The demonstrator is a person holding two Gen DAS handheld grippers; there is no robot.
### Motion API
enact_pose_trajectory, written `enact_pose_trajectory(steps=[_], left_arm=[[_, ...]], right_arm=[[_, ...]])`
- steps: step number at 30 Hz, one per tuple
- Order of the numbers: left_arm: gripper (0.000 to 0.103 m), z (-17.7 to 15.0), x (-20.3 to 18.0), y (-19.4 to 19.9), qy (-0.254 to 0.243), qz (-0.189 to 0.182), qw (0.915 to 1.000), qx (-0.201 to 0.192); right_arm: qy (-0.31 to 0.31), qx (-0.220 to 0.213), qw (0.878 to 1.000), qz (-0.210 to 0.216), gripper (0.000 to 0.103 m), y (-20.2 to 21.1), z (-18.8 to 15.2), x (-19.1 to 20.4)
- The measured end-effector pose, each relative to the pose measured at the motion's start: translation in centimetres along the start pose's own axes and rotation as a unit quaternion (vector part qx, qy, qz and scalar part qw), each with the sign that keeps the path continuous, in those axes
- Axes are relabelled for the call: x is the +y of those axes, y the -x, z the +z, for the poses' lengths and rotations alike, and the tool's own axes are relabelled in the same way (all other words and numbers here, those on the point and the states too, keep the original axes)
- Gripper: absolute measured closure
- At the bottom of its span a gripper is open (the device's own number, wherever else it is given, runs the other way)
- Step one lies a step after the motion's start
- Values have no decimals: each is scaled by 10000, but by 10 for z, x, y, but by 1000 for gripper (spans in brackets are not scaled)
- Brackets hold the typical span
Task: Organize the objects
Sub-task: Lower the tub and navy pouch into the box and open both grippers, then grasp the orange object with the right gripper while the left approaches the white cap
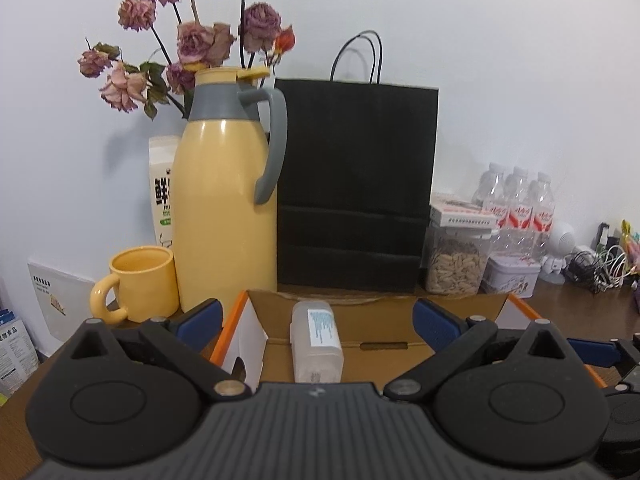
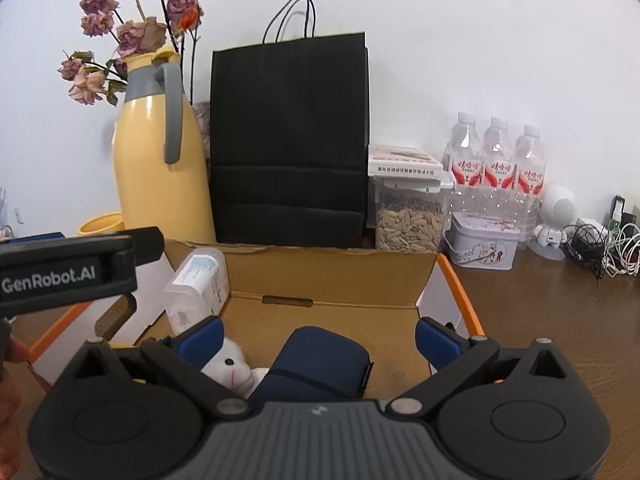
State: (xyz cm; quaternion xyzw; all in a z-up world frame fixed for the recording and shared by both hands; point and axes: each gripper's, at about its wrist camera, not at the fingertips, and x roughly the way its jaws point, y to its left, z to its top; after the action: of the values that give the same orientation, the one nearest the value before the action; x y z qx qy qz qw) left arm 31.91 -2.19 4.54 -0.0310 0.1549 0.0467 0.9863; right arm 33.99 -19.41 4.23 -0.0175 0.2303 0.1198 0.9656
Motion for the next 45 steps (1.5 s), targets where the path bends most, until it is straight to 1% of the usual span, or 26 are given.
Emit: enact_pose_trajectory(steps=[6, 9, 14, 20, 26, 35, 45], left_arm=[[0, 6, 2, 21, 4, -44, 10000, -61], [0, 7, 6, 34, -29, 2, 10000, -89], [0, 7, 16, 48, 162, 15, 9998, 114], [0, 1, 22, 72, 90, 97, 9997, 193], [0, -12, 28, 99, -18, 54, 9994, 356], [0, -43, 38, 140, -218, 8, 9978, 633], [0, -79, 51, 165, -237, 51, 9952, 949]], right_arm=[[133, -177, 9997, 58, 1, 20, 6, 2], [191, -269, 9994, 47, 0, 34, 7, 1], [328, -366, 9988, -5, 0, 60, 3, 0], [351, -344, 9988, -88, 0, 85, -8, -10], [272, -255, 9992, -125, 0, 115, -28, -25], [301, -44, 9994, -142, 0, 157, -74, -38], [316, 281, 9989, -222, 0, 179, -118, -64]])
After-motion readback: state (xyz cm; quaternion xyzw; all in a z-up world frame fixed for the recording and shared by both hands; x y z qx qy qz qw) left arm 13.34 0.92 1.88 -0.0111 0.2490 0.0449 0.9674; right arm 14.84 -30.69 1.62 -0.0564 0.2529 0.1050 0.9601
